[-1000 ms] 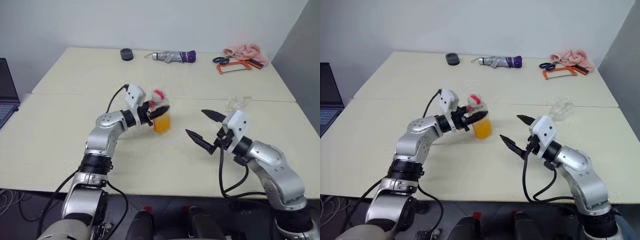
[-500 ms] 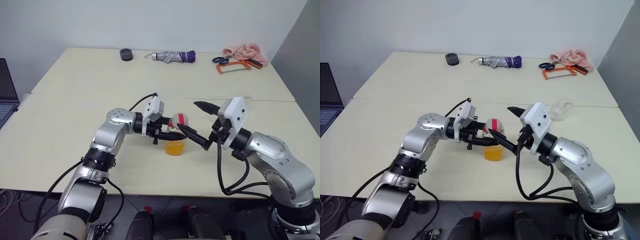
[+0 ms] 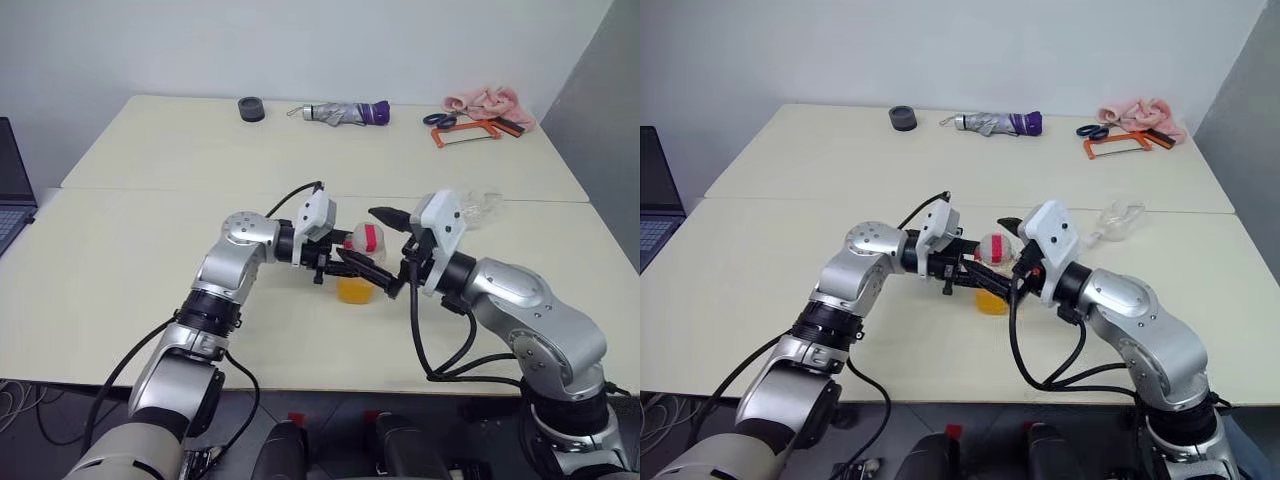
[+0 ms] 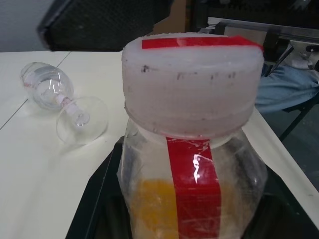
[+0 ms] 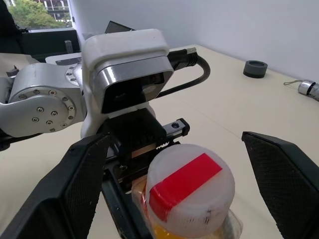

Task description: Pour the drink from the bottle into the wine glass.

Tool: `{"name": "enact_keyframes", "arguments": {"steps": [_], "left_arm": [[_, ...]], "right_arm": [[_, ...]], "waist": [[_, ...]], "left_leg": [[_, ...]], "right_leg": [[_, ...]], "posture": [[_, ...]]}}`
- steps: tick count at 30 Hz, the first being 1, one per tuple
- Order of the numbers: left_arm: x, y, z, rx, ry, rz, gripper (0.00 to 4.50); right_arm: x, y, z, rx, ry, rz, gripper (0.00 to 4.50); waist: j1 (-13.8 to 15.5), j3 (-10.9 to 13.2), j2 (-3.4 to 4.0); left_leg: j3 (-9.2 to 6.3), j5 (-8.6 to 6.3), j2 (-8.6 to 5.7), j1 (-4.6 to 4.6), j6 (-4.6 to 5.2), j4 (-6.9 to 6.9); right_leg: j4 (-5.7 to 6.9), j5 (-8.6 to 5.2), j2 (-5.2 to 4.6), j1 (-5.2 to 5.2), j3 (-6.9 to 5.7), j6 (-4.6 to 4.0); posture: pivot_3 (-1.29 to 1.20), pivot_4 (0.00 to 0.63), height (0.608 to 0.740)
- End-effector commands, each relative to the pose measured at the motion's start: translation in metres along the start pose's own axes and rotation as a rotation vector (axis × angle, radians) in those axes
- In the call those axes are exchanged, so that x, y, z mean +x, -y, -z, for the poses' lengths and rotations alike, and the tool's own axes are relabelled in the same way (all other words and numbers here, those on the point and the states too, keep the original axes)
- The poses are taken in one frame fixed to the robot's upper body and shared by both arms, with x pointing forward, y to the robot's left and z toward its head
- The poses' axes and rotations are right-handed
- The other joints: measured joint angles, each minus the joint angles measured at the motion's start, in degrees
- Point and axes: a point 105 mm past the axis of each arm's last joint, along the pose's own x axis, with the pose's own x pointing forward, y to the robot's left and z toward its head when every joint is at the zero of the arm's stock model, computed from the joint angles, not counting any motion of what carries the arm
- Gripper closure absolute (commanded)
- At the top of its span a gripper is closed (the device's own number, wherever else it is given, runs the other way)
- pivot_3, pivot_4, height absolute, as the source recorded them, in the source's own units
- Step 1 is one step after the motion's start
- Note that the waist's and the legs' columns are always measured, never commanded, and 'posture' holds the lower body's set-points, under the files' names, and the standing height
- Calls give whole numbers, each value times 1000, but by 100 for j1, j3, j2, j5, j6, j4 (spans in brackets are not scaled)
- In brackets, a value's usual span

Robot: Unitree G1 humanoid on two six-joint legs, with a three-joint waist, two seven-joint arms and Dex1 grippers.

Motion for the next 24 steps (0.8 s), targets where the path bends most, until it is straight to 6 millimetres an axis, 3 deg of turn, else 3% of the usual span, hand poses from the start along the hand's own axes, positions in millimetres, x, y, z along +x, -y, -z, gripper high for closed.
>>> {"name": "enact_keyframes", "arguments": {"steps": [1,8,14,18,21,24], "left_arm": [[0,-3,-12,61,20,-5,2626],[-1,-4,-13,67,24,-14,2626],[-1,-5,-18,78,37,-25,2627],[-2,-1,-21,87,40,-8,2630],[-3,1,-23,86,45,7,2630],[-3,2,-24,90,45,10,2631]], "right_arm": [[2,0,-9,-19,34,6,382],[3,-9,-6,18,30,-61,2590],[2,-14,2,7,4,-161,2590],[-5,-21,9,-89,-31,-431,2590],[-13,-8,23,-250,-150,-628,2590],[-9,13,18,-260,-157,-623,2591]], "waist": [[0,0,0],[0,0,0],[0,0,0],[-2,2,3],[-6,7,8],[-16,7,9]], "left_leg": [[0,0,0,0,0,0],[0,0,0,0,0,0],[0,0,0,0,0,0],[1,0,-1,0,0,0],[5,0,-3,2,1,0],[6,0,4,6,2,-1]], "right_leg": [[0,0,0,0,0,0],[0,0,0,0,0,0],[-1,0,0,0,0,0],[-1,0,0,0,-1,0],[-3,0,0,1,-1,1],[-2,0,6,1,0,0]], "posture": [[0,150,740],[0,150,740],[0,150,740],[0,150,740],[0,150,740],[0,150,740]]}}
